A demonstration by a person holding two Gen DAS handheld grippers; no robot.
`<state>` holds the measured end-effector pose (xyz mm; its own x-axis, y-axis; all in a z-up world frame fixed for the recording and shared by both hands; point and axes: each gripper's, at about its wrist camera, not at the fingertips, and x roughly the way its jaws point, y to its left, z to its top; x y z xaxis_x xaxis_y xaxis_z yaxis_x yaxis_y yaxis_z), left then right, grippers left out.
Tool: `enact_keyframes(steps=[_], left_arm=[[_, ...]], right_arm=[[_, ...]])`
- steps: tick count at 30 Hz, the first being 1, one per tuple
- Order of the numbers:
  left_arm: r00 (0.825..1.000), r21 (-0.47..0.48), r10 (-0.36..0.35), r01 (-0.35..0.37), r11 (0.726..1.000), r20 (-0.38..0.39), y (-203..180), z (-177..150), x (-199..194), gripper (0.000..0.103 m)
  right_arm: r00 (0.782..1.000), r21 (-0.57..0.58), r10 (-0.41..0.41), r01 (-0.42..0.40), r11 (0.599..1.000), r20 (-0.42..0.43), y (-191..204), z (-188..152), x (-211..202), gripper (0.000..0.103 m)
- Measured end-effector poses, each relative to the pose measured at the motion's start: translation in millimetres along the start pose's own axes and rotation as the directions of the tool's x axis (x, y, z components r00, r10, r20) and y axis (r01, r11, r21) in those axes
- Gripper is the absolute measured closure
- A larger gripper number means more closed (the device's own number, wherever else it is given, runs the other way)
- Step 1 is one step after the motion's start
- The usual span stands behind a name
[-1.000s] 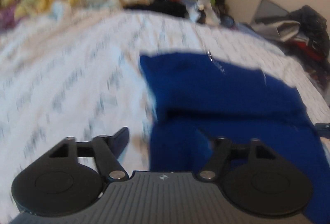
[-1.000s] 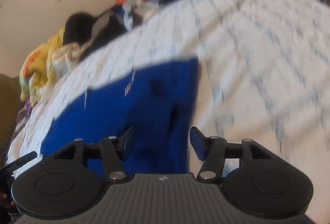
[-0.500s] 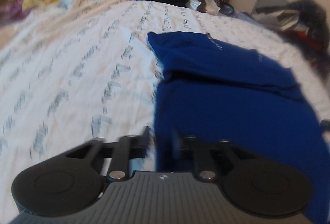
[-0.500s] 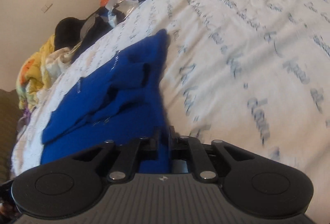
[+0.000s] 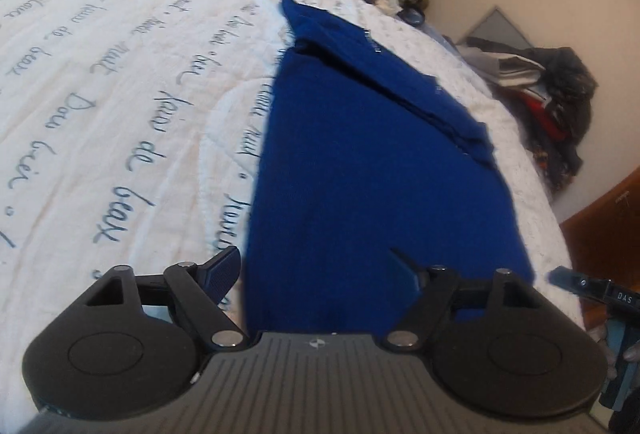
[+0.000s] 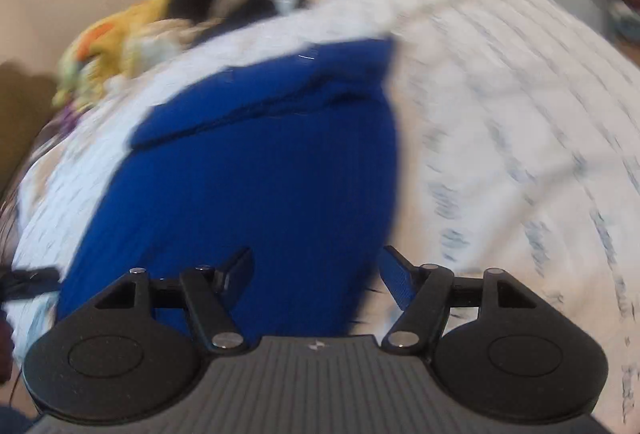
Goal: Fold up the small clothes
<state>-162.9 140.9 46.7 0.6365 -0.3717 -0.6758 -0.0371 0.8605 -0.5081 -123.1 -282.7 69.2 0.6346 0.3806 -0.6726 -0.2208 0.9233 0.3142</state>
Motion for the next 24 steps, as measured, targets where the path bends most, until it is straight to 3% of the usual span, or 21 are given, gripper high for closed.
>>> enact_keyframes(steps=[1,3,4,5,6,7,9,11,12,14,17,19,21,24], left_arm=[[1.000,0.010,-0.022,0.022,1.000,0.003,-3.0,-1.7,0.1,0.028],[0.999,0.033,-0.048,0.048,0.998,-0.004,-10.0,-6.1,4.0,0.027],[0.998,0.044,-0.056,0.057,0.997,-0.020,-11.6,-8.6,6.1,0.027],[0.998,0.057,-0.058,0.059,0.997,-0.034,-12.0,-12.2,7.6,0.027],[0.998,0.071,-0.056,0.058,0.996,-0.031,-12.1,-15.3,5.3,0.026],[0.998,0.079,-0.047,0.049,0.996,-0.030,-10.3,-17.2,0.8,0.026],[1.000,0.059,-0.017,0.018,0.998,-0.014,-2.3,-20.2,-10.5,0.024],[1.000,0.021,0.004,-0.004,1.000,-0.010,7.7,-21.5,-18.7,0.020],[1.000,0.004,0.017,-0.017,1.000,-0.020,11.4,-21.2,-19.5,0.020],[0.999,0.002,0.018,-0.018,1.000,-0.027,12.5,-21.7,-20.7,0.020],[0.998,0.005,-0.004,0.004,1.000,-0.061,8.8,-22.7,-19.5,0.020],[0.995,-0.026,-0.052,0.050,0.998,-0.086,9.0,-28.1,-19.0,0.020],[0.991,-0.052,-0.086,0.082,0.995,-0.098,9.5,-35.6,-21.2,0.021],[0.994,-0.059,-0.072,0.067,0.996,-0.080,5.8,-44.3,-23.0,0.030]], right_arm=[[0.997,-0.005,0.075,-0.076,0.997,-0.029,12.8,0.0,2.7,0.032],[0.961,0.019,0.238,-0.238,0.971,-0.144,33.1,-6.5,20.3,0.030],[0.940,0.031,0.277,-0.276,0.961,-0.200,39.4,-12.7,30.4,0.030],[0.932,0.036,0.260,-0.259,0.965,-0.253,43.4,-19.9,39.4,0.030],[0.932,0.016,0.185,-0.190,0.982,-0.311,45.1,-28.1,44.9,0.031],[0.942,-0.012,0.170,-0.181,0.983,-0.289,41.8,-33.2,37.8,0.032],[0.953,-0.049,-0.022,0.008,0.999,-0.301,25.8,-38.3,15.2,0.032],[0.928,-0.120,-0.291,0.270,0.955,-0.234,7.9,-40.2,-15.6,0.029],[0.914,-0.117,-0.349,0.331,0.936,-0.206,-0.6,-40.1,-29.6,0.029],[0.936,-0.015,-0.286,0.289,0.957,-0.206,-17.8,-38.9,-46.7,0.029],[0.974,0.152,-0.073,0.107,0.983,-0.213,-30.5,-41.5,-35.9,0.031],[0.970,0.227,0.031,0.025,0.973,-0.240,-35.9,-48.3,-15.9,0.026],[0.973,0.259,0.088,-0.031,0.965,-0.211,-39.3,-47.0,-11.2,0.026],[0.966,0.290,0.158,-0.095,0.952,-0.203,-40.2,-51.8,-12.3,0.030]])
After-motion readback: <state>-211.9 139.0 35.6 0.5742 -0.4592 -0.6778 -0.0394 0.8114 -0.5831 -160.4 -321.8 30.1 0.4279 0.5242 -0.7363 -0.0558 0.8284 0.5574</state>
